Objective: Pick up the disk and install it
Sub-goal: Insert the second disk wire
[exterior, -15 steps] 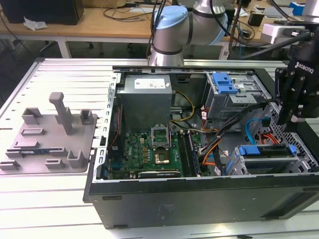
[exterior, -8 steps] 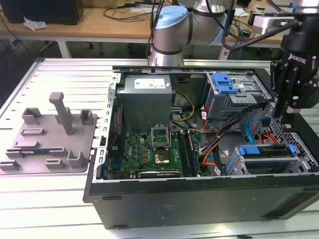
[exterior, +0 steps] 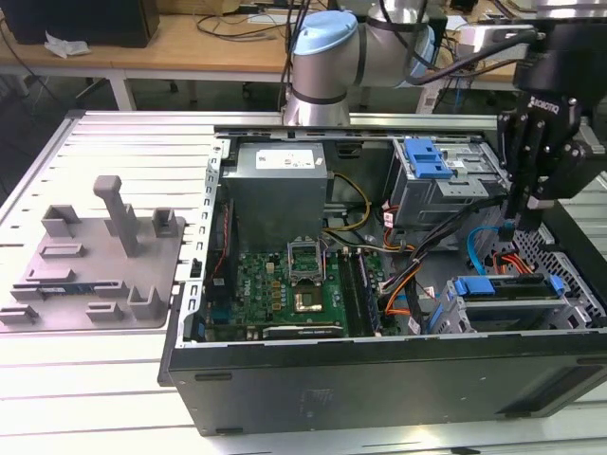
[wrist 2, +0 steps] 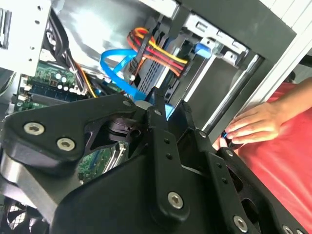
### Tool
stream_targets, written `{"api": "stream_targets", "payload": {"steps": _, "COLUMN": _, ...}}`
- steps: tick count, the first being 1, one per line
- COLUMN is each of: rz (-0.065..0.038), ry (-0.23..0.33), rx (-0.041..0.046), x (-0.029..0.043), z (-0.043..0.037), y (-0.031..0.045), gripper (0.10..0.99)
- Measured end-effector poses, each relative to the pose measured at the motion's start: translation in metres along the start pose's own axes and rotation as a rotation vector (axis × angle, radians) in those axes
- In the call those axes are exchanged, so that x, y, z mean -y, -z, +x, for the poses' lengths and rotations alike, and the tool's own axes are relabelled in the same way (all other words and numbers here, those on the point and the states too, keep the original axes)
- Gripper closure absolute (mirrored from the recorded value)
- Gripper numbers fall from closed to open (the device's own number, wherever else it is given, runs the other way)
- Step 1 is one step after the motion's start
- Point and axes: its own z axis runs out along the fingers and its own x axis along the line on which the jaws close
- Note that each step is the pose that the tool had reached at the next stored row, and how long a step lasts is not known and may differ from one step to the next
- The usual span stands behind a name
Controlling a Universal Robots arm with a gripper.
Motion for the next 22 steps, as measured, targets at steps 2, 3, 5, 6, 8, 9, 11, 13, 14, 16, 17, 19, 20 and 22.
{"api": "stream_targets", "payload": {"steps": 2, "rz": 0.002, "ry": -0.001, "rx": -0.0001, "x": -0.0065, "z": 0.0002, "y": -0.0001, "gripper": 0.784}}
{"api": "stream_targets", "payload": {"steps": 3, "rz": 0.003, "ry": -0.001, "rx": 0.0, "x": -0.0072, "z": 0.0002, "y": -0.0004, "gripper": 0.784}}
{"api": "stream_targets", "payload": {"steps": 5, "rz": 0.004, "ry": -0.001, "rx": 0.0003, "x": -0.0072, "z": 0.0001, "y": -0.0005, "gripper": 0.784}}
{"api": "stream_targets", "payload": {"steps": 6, "rz": 0.004, "ry": -0.001, "rx": 0.0004, "x": -0.0067, "z": 0.0001, "y": -0.0006, "gripper": 0.784}}
{"api": "stream_targets", "payload": {"steps": 8, "rz": -0.001, "ry": 0.0, "rx": 0.0, "x": -0.0031, "z": -0.0002, "y": -0.001, "gripper": 0.784}}
{"api": "stream_targets", "payload": {"steps": 9, "rz": -0.005, "ry": 0.0, "rx": 0.0001, "x": -0.0024, "z": -0.0004, "y": -0.0013, "gripper": 0.784}}
{"api": "stream_targets", "payload": {"steps": 11, "rz": -0.01, "ry": 0.001, "rx": -0.0006, "x": -0.0023, "z": -0.0005, "y": -0.002, "gripper": 0.784}}
{"api": "stream_targets", "payload": {"steps": 13, "rz": -0.012, "ry": 0.001, "rx": -0.0009, "x": -0.0023, "z": -0.0012, "y": -0.0041, "gripper": 0.784}}
{"api": "stream_targets", "payload": {"steps": 14, "rz": -0.012, "ry": 0.001, "rx": -0.0008, "x": -0.0023, "z": -0.0025, "y": -0.008, "gripper": 0.784}}
{"api": "stream_targets", "payload": {"steps": 16, "rz": -0.014, "ry": -0.002, "rx": 0.0036, "x": -0.0022, "z": -0.0031, "y": -0.0119, "gripper": 0.784}}
{"api": "stream_targets", "payload": {"steps": 17, "rz": -0.014, "ry": -0.004, "rx": 0.0036, "x": -0.002, "z": -0.0034, "y": -0.0128, "gripper": 0.8}}
{"api": "stream_targets", "payload": {"steps": 19, "rz": -0.014, "ry": -0.005, "rx": 0.0036, "x": -0.002, "z": -0.0036, "y": -0.0133, "gripper": 0.871}}
{"api": "stream_targets", "payload": {"steps": 20, "rz": -0.014, "ry": -0.005, "rx": 0.0036, "x": -0.002, "z": -0.0036, "y": -0.0135, "gripper": 0.871}}
{"api": "stream_targets", "payload": {"steps": 22, "rz": -0.015, "ry": -0.005, "rx": 0.0036, "x": -0.0021, "z": -0.0038, "y": -0.014, "gripper": 0.871}}
